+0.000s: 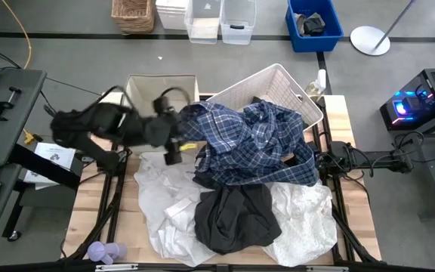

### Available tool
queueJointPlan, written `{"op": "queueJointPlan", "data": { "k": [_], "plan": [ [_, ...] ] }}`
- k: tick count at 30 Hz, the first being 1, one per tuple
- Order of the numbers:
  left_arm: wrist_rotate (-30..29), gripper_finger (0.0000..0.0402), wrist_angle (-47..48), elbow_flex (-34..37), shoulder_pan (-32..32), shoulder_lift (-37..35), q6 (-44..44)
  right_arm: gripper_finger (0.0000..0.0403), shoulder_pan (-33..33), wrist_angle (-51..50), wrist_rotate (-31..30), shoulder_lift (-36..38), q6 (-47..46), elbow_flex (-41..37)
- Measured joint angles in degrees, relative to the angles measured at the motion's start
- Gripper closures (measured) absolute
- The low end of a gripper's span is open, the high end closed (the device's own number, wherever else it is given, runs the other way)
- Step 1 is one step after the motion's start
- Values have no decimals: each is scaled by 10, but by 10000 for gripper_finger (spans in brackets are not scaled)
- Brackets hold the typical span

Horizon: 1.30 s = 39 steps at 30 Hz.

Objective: Sort clothes
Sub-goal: Put the blue shirt into the white bin

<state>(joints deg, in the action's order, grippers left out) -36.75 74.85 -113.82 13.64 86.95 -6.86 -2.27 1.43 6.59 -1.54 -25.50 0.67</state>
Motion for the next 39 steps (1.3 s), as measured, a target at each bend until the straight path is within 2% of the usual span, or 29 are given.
{"op": "queueJointPlan", "data": {
  "k": [2, 4, 7, 10, 14, 19, 21, 27, 33, 36, 39],
  "plan": [
    [-50, 135, -2, 92, 23, -48, -42, 402, 0, 0, 0, 0, 0, 0],
    [-65, 135, -18, 183, 35, -91, -64, 402, 0, 0, 0, 0, 0, 0],
    [-25, 135, -53, 292, 16, -140, -137, 402, 0, 0, 0, 0, 0, 0],
    [24, 135, -114, 345, -49, -178, -205, 402, 0, 0, 0, 0, 0, 0],
    [52, 135, -161, 349, -150, -198, -215, 402, 0, 0, 0, 0, 0, 0],
    [214, 135, -156, 359, -286, -188, -216, 402, 0, 0, 0, 0, 0, 0],
    [249, 135, -146, 365, -320, -174, -216, 402, 0, 0, 0, 0, 0, 0],
    [370, 135, -163, 372, -367, -143, -196, 402, 0, 0, 0, 0, 0, 0],
    [369, 142, -156, 372, -367, -112, -167, 402, 0, 0, 0, 0, 0, 0],
    [350, 191, -139, 372, -353, -98, -156, 402, 0, 0, 0, 0, 0, 0],
    [349, 301, -154, 372, -333, -97, -154, 402, 0, 0, 0, 0, 0, 0]
  ]
}}
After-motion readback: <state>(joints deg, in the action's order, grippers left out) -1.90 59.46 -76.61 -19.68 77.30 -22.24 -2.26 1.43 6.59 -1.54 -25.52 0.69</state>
